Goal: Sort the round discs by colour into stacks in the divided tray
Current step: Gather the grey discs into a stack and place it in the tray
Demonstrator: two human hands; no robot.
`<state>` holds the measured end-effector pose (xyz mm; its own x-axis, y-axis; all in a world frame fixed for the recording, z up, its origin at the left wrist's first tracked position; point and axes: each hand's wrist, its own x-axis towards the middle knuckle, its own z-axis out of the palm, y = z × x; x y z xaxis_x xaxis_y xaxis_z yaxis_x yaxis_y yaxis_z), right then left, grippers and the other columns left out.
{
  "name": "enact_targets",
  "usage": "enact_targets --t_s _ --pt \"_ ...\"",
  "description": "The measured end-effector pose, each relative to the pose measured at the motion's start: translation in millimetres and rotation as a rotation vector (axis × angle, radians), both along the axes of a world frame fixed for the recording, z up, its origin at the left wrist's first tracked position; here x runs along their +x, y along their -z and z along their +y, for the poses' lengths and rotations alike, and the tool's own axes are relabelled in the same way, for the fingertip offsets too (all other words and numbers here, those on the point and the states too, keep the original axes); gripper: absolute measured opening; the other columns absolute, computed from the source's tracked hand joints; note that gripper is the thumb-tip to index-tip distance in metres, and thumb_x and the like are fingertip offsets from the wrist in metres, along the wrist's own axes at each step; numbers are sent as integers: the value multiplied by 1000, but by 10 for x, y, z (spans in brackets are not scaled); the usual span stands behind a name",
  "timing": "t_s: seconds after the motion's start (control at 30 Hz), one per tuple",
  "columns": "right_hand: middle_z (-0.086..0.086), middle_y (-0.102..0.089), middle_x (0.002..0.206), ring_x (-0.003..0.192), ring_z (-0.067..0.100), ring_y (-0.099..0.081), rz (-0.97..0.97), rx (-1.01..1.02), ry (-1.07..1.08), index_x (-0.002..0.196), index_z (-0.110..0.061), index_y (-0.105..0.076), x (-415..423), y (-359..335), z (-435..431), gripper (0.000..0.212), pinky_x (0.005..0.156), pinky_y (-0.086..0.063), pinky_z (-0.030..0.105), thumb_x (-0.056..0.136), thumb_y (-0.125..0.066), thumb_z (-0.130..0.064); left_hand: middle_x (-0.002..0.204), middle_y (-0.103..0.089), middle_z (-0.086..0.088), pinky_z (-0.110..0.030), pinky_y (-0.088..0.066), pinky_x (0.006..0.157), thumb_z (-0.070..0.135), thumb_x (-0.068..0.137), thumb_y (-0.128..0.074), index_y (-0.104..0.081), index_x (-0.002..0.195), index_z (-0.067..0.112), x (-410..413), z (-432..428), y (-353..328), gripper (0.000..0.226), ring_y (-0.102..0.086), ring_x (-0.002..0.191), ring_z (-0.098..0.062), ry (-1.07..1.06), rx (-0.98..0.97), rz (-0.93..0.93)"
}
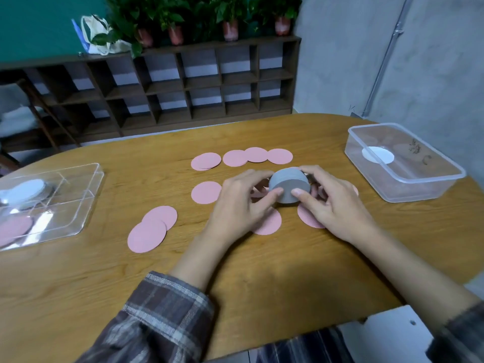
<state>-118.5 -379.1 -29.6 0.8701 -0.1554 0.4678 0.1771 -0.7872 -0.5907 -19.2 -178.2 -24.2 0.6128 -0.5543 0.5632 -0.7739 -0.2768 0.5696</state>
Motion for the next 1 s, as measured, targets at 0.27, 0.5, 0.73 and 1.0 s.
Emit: enact_targets --t_s 0.27,0.5,0.73,1.0 --pt "-12 -65 92 67 9 -55 61 110 -165 125 -31 -62 82 -154 796 32 66 -47 23 95 -71 -33 84 -76 8 -24 -52 71 32 89 -81 -80 109 26 -76 954 -147 21 -66 75 -5 -56 -13 197" --pt "-12 -71 92 67 9 -53 49 132 -321 123 -28 -65 358 -403 1704 34 67 -46 22 92 -75 -33 81 -78 7 -25 -53 71 34 84 -86 -77 102 35 -85 2012 -346 21 -72 74 -11 -175 -115 266" --pt "-11 -70 104 80 22 -62 44 108 -412 122 -33 -68 704 -486 2652 33 79 -53 37 90 -76 -35 85 -79 2 -27 -58 79 29 82 -88 -76 105 23 -36 3026 -410 27 -76 82 -16 -299 -144 280" --pt "-6 -70 95 63 11 -50 99 164 -489 112 -30 -69 1199 -522 3655 28 65 -45 25 87 -80 -34 89 -78 1 -36 -61 81 34 83 -86 -75 102 25 142 4012 -417 23 -75 86 -17 -475 -140 313"
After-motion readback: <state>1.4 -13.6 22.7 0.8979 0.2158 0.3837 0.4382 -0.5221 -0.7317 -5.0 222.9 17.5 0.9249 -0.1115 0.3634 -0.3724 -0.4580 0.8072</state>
